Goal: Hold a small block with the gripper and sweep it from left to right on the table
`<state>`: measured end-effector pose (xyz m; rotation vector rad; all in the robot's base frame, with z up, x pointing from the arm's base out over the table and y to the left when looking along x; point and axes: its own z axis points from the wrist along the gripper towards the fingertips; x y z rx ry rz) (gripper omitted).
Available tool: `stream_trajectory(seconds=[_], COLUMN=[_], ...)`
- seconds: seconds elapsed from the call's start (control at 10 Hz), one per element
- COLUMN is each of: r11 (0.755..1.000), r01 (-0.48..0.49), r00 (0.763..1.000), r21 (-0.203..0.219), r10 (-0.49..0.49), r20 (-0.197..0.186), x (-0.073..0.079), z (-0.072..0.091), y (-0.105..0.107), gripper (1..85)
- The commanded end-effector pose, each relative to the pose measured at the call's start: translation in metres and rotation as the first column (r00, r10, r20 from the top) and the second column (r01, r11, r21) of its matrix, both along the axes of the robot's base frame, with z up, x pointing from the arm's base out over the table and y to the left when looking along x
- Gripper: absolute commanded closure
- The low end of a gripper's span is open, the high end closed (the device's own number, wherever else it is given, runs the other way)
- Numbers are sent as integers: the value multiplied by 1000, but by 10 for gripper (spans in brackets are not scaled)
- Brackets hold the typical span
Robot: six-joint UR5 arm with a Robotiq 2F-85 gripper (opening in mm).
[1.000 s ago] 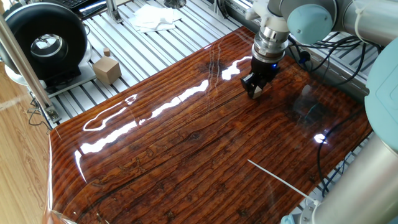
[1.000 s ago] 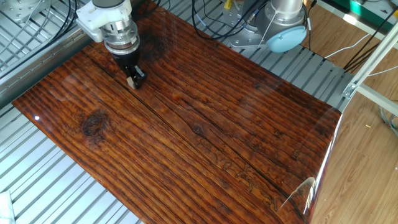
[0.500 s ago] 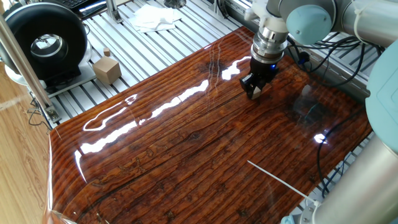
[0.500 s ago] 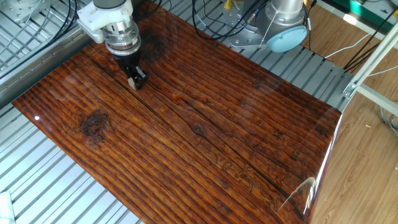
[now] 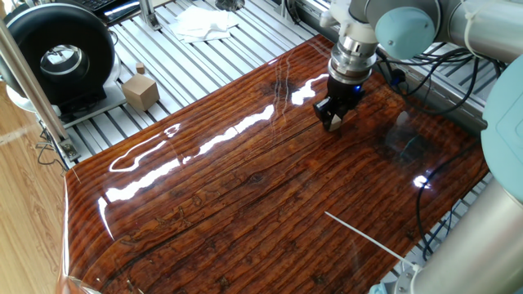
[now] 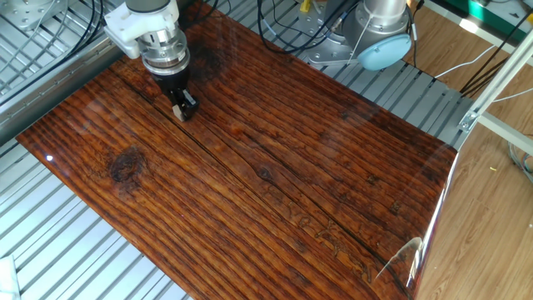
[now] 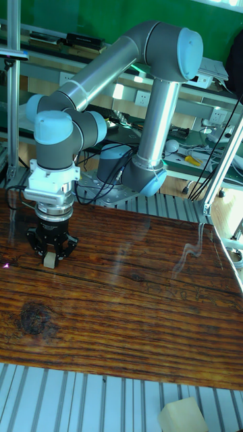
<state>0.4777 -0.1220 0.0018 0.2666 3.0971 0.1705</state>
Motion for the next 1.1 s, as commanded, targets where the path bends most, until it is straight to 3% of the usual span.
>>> stream_trajectory(seconds=[0.0, 1.0], r11=[1000, 1000], r01=[12, 21], r00=[1000, 1000], r21=[10, 16], r10=[-12, -21], r20=[4, 2], x=[2, 3], z=[2, 2], y=[3, 7], gripper=[847, 847])
